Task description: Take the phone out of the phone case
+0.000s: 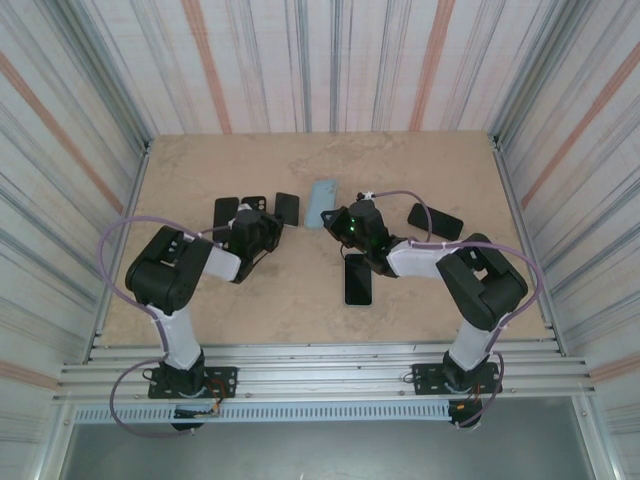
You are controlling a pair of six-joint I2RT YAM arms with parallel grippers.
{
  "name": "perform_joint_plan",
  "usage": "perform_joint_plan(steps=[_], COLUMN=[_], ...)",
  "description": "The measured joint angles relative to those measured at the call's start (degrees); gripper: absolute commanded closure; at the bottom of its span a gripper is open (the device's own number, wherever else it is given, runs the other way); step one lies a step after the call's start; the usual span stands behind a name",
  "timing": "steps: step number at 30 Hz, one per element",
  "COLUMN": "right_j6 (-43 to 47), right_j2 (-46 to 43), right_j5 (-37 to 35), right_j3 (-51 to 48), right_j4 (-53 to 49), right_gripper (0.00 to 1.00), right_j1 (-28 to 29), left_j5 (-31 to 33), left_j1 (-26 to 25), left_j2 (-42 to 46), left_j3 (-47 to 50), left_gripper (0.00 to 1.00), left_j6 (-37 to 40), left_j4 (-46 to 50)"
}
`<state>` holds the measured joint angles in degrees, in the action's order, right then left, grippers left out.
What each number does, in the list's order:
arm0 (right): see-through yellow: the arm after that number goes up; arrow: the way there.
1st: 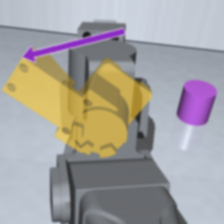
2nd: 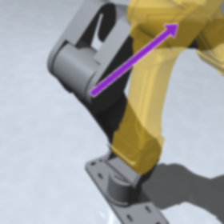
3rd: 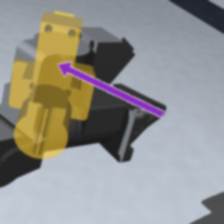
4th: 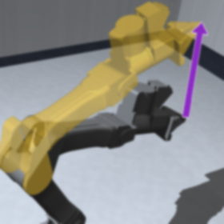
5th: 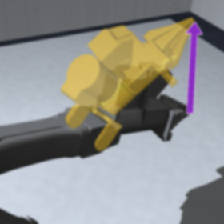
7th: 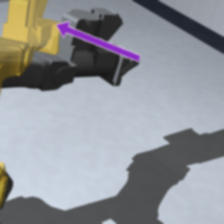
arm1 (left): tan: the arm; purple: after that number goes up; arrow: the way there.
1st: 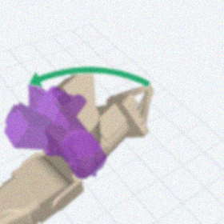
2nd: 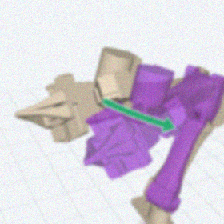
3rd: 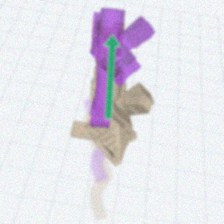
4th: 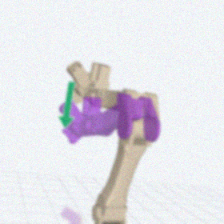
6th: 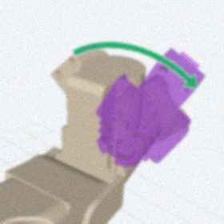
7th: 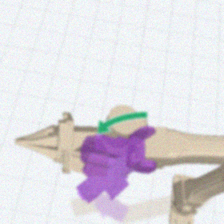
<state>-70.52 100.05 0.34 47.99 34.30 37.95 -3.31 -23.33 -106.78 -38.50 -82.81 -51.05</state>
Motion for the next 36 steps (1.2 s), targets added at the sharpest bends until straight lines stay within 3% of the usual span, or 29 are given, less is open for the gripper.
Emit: perform_joint_plan(steps=[6,14,26,36], right_j6=[0.00,0.70,5.70,9.05], right_j2=[1.97,5.31,10.23,14.38], right_j5=[0.85,2.78,5.97,8.68], right_j3=[0.74,4.98,10.56,13.42], right_j4=[-0.09,-2.64,-8.35,-10.54], right_gripper=[0.98,0.98,0.98,0.97], right_j1=[-0.11,-1.01,-2.12,-3.10], left_j5=[-1.27,-3.13,-3.91,-4.70], left_j1=[0.13,0.15,0.90,1.38], left_j2=[-0.37,0.39,4.04,7.28], left_j3=[-0.31,-1.79,-2.89,-3.50], left_gripper=[0.79,0.65,0.46,0.42], left_j6=[-0.85,-0.79,0.13,0.55], left_j4=[0.39,12.04,21.07,28.48])
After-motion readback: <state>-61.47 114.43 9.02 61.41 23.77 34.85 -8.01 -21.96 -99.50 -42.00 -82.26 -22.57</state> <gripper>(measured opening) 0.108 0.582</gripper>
